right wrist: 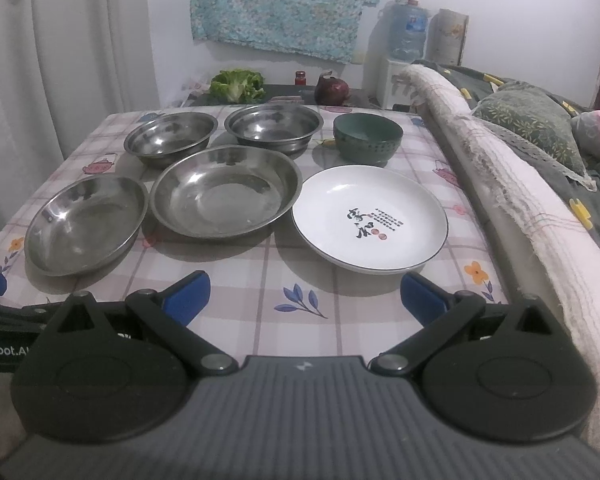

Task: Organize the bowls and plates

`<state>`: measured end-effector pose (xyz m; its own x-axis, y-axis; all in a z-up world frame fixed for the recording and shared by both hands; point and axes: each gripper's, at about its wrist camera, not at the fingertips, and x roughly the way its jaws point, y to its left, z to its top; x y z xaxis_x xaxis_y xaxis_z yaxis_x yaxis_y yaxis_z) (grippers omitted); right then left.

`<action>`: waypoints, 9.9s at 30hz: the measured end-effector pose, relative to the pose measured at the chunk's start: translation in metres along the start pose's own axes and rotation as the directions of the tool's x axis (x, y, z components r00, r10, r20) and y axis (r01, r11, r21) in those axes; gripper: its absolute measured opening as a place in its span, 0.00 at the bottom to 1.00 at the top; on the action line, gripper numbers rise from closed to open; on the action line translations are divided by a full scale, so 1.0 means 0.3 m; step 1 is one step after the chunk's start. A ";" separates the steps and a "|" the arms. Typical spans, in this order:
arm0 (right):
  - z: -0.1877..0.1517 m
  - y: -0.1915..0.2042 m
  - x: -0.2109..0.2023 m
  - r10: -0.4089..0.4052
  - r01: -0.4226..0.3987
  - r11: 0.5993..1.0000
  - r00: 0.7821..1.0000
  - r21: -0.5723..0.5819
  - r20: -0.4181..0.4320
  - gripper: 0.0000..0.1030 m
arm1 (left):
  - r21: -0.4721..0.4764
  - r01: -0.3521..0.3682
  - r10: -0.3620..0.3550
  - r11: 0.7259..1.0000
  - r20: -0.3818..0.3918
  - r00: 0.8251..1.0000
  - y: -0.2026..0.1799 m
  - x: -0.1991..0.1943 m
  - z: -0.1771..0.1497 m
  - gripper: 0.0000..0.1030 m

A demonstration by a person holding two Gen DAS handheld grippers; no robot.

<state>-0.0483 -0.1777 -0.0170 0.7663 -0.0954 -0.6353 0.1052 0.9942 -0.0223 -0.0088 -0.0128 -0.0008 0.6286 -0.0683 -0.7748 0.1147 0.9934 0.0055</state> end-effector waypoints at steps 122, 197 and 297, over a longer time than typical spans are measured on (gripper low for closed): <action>0.677 0.317 1.151 0.519 -0.476 0.854 0.812 0.210 -0.267 0.15 | 0.026 -0.141 0.143 0.990 -0.095 0.985 0.373 0.820 0.760 0.82; 0.689 0.420 1.084 0.509 -0.487 0.861 0.821 0.146 -0.260 0.14 | -0.025 -0.151 0.146 0.988 -0.159 0.976 0.414 0.797 0.805 0.46; 0.692 -0.277 1.147 0.357 -0.312 0.913 0.922 0.261 -0.146 0.38 | 0.223 -0.038 0.074 0.974 -0.156 0.985 -0.193 1.043 0.946 0.47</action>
<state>0.3381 -0.3033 -0.0736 0.6517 0.2746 -0.7070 0.0221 0.9249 0.3796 0.3997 -0.1180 -0.0642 0.5077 0.0206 -0.8613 0.2591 0.9498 0.1754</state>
